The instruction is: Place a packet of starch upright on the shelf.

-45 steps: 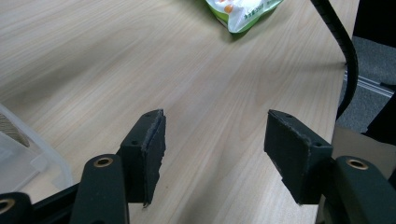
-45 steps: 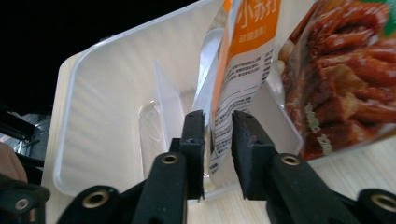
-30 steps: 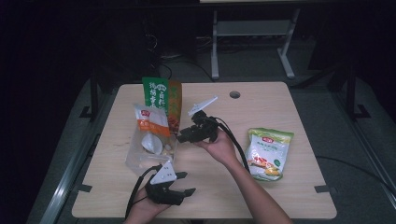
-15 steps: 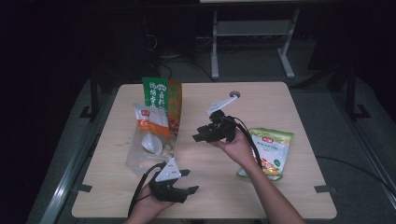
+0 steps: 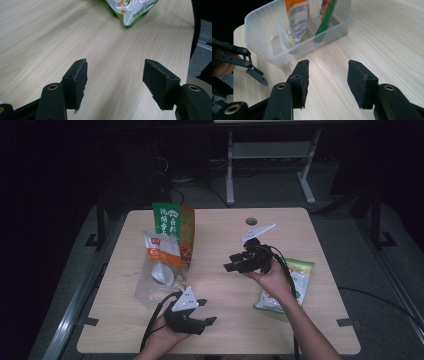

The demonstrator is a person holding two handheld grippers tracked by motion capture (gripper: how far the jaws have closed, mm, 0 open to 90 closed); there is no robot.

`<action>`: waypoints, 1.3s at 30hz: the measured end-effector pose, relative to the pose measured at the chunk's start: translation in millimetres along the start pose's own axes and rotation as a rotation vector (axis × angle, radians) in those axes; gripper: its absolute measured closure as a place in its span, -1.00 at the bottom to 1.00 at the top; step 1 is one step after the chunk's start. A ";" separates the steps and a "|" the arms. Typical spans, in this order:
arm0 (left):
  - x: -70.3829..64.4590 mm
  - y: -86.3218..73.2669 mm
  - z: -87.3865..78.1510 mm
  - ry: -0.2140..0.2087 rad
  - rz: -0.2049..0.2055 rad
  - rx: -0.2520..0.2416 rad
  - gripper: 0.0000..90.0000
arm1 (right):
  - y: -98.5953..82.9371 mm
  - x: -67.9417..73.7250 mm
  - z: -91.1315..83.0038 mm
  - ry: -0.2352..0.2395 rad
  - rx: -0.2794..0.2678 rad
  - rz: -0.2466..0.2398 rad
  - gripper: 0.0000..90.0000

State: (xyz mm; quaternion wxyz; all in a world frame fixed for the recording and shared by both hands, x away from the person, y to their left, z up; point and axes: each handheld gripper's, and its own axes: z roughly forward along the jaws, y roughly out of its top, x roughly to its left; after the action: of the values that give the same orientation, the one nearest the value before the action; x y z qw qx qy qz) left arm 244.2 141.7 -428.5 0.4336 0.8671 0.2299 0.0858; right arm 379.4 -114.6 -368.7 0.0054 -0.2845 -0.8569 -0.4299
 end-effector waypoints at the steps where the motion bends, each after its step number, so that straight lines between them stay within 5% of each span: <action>1: 0.4 0.7 0.5 0.001 0.006 0.002 -0.20 | -2.0 -1.0 -2.9 -0.003 0.003 0.003 0.13; 39: -4.7 1.6 13.9 -0.003 0.003 0.010 -0.27 | -119.1 -47.6 -86.4 -0.225 0.067 0.230 -0.07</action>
State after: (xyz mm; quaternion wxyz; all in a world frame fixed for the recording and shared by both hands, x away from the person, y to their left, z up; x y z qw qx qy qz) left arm 245.5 128.7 -435.4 0.4295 0.8696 0.2284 0.0842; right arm 340.4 -257.3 -413.7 -0.0318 -0.4267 -0.8278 -0.3630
